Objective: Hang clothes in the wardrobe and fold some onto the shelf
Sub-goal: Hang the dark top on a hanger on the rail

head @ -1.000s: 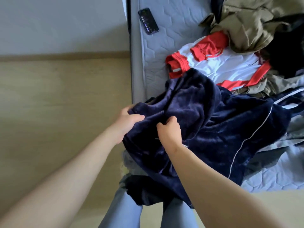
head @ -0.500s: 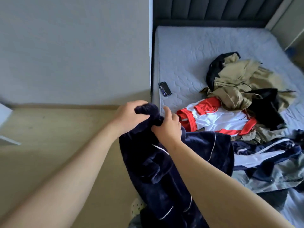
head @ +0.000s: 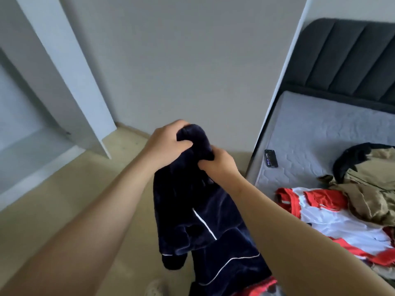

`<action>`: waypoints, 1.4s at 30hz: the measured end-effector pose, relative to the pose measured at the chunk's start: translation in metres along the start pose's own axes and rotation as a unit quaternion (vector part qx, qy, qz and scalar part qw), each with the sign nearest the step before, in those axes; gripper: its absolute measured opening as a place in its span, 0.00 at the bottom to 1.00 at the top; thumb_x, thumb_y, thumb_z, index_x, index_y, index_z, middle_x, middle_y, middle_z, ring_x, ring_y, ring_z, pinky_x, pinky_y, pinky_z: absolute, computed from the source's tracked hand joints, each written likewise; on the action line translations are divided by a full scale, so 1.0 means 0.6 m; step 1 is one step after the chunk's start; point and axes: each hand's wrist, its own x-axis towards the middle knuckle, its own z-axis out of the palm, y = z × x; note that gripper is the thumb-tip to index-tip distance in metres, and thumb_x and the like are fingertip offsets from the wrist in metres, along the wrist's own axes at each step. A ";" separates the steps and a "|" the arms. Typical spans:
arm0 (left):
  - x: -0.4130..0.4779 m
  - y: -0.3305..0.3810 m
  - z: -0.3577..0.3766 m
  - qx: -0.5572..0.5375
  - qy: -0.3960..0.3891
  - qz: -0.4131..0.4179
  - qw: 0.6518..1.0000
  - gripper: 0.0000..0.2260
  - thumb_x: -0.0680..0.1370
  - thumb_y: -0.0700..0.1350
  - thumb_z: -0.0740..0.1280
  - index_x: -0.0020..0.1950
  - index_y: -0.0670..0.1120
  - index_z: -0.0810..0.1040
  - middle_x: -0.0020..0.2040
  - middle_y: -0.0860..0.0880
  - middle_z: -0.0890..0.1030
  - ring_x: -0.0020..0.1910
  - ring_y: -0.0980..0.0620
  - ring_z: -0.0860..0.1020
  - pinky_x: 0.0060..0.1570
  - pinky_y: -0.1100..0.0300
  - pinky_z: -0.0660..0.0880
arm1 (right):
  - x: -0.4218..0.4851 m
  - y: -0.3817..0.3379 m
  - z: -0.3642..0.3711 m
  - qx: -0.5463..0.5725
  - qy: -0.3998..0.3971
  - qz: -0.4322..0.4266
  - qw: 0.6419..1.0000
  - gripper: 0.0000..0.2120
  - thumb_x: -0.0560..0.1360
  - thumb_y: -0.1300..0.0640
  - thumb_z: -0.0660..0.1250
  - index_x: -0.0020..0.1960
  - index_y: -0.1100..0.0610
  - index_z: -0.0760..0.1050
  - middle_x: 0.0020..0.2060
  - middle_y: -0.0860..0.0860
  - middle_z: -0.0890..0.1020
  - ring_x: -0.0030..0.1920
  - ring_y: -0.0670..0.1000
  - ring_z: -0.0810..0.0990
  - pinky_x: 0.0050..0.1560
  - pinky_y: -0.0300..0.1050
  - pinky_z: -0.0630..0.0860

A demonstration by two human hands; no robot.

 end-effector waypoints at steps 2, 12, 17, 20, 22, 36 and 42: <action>-0.015 -0.031 -0.042 0.030 0.038 -0.015 0.999 0.11 0.73 0.43 0.64 0.54 0.54 0.74 0.44 0.54 0.79 0.42 0.55 0.76 0.41 0.64 0.72 | 0.007 -0.035 0.028 0.008 -0.030 -0.035 0.999 0.07 0.68 0.59 0.65 0.45 0.51 0.74 0.36 0.48 0.79 0.41 0.52 0.78 0.39 0.43 0.74; -0.071 -0.196 -0.251 -0.103 0.184 -0.141 0.967 0.16 0.72 0.37 0.63 0.42 0.61 0.73 0.42 0.58 0.78 0.44 0.58 0.77 0.42 0.62 0.72 | 0.082 -0.228 0.246 0.008 -0.160 -0.126 0.979 0.11 0.66 0.60 0.69 0.35 0.50 0.66 0.30 0.46 0.74 0.32 0.44 0.74 0.29 0.40 0.67; -0.110 -0.288 -0.400 -0.266 0.080 -0.209 0.938 0.06 0.76 0.48 0.65 0.42 0.52 0.81 0.40 0.52 0.84 0.41 0.52 0.82 0.38 0.62 0.77 | 0.117 -0.337 0.398 0.010 -0.145 -0.139 0.980 0.13 0.66 0.62 0.66 0.34 0.52 0.63 0.29 0.48 0.72 0.30 0.48 0.71 0.28 0.41 0.64; -0.127 -0.355 -0.477 -0.190 0.081 -0.277 0.938 0.10 0.74 0.56 0.66 0.44 0.51 0.81 0.41 0.52 0.84 0.40 0.55 0.83 0.38 0.62 0.77 | 0.130 -0.402 0.484 0.007 -0.146 -0.167 0.975 0.11 0.67 0.61 0.66 0.38 0.53 0.63 0.29 0.47 0.71 0.30 0.49 0.71 0.27 0.41 0.64; -0.134 -0.399 -0.520 -0.139 0.128 -0.304 0.934 0.07 0.73 0.52 0.69 0.42 0.49 0.80 0.38 0.52 0.83 0.35 0.56 0.82 0.33 0.65 0.74 | 0.137 -0.436 0.534 0.013 -0.157 -0.173 0.972 0.13 0.67 0.60 0.68 0.46 0.53 0.64 0.32 0.48 0.74 0.32 0.48 0.74 0.29 0.42 0.69; -0.063 -0.609 -0.727 -0.131 0.350 -0.286 0.882 0.10 0.72 0.37 0.68 0.42 0.53 0.75 0.45 0.47 0.80 0.44 0.49 0.79 0.47 0.57 0.77 | 0.299 -0.621 0.793 -0.014 -0.288 -0.283 0.915 0.14 0.70 0.49 0.69 0.36 0.49 0.64 0.32 0.45 0.73 0.34 0.45 0.73 0.31 0.39 0.65; 0.030 -0.677 -0.799 -0.025 0.356 -0.334 0.872 0.04 0.72 0.41 0.69 0.41 0.49 0.76 0.40 0.50 0.78 0.41 0.52 0.78 0.39 0.64 0.73 | 0.433 -0.698 0.870 -0.055 -0.335 -0.337 0.878 0.14 0.72 0.49 0.66 0.35 0.50 0.63 0.32 0.47 0.72 0.39 0.52 0.74 0.39 0.44 0.68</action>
